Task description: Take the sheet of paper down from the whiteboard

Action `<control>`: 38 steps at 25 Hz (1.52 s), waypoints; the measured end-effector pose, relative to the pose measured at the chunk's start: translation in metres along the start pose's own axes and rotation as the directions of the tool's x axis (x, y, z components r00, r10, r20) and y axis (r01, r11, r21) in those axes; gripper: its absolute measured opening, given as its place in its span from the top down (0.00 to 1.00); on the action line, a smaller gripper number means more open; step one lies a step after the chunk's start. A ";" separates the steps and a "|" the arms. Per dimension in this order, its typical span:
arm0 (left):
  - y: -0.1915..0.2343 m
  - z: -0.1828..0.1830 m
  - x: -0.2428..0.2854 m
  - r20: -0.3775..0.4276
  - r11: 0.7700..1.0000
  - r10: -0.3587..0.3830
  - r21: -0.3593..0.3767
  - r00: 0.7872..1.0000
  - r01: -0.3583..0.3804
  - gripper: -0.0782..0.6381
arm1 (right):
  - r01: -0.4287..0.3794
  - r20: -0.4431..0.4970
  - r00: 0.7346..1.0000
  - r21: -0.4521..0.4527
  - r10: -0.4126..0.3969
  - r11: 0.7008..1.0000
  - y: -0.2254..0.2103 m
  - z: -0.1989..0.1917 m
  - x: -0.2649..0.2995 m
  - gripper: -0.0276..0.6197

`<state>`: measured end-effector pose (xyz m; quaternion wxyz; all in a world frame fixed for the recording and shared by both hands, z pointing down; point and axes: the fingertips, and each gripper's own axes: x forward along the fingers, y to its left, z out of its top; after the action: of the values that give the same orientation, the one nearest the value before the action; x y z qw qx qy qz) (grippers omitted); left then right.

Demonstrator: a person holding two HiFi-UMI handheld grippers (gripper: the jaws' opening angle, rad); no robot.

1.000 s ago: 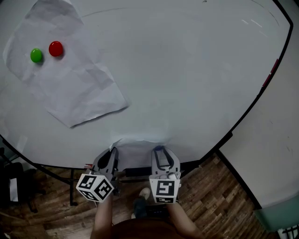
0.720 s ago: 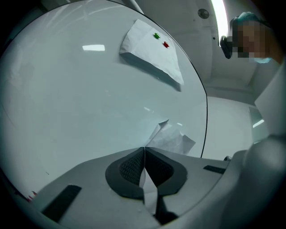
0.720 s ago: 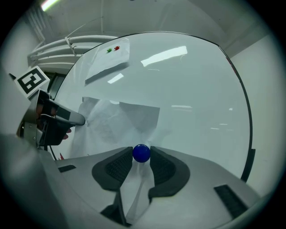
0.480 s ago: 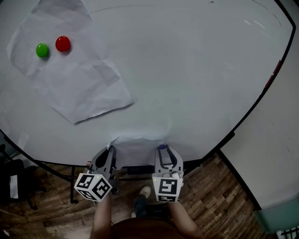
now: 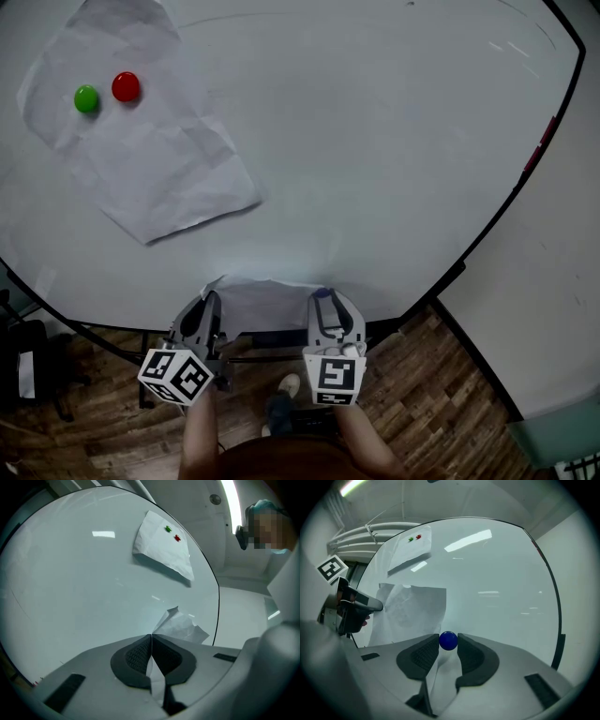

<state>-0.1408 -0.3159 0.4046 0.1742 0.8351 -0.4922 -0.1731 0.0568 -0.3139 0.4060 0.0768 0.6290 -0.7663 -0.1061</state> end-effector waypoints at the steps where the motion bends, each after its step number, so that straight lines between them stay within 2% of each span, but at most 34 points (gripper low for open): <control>1: -0.001 0.000 -0.001 0.002 1.000 0.000 -0.003 1.000 0.000 0.86 | 0.001 0.002 1.000 0.001 -0.001 1.000 -0.001 0.001 -0.001 0.75; 13: 0.005 0.004 -0.011 0.023 0.999 0.019 -0.046 1.000 -0.018 0.86 | 0.002 -0.009 1.000 0.004 -0.002 1.000 -0.004 -0.006 -0.007 0.75; 38: 0.010 -0.002 -0.010 0.017 0.998 0.022 -0.057 1.000 -0.021 0.86 | -0.009 -0.019 1.000 0.010 0.009 1.000 -0.003 -0.011 -0.005 0.75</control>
<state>-0.1525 -0.3119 0.4119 0.1956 0.8228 -0.4976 -0.1926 0.0629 -0.3107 0.4158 0.0815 0.6269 -0.7689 -0.0958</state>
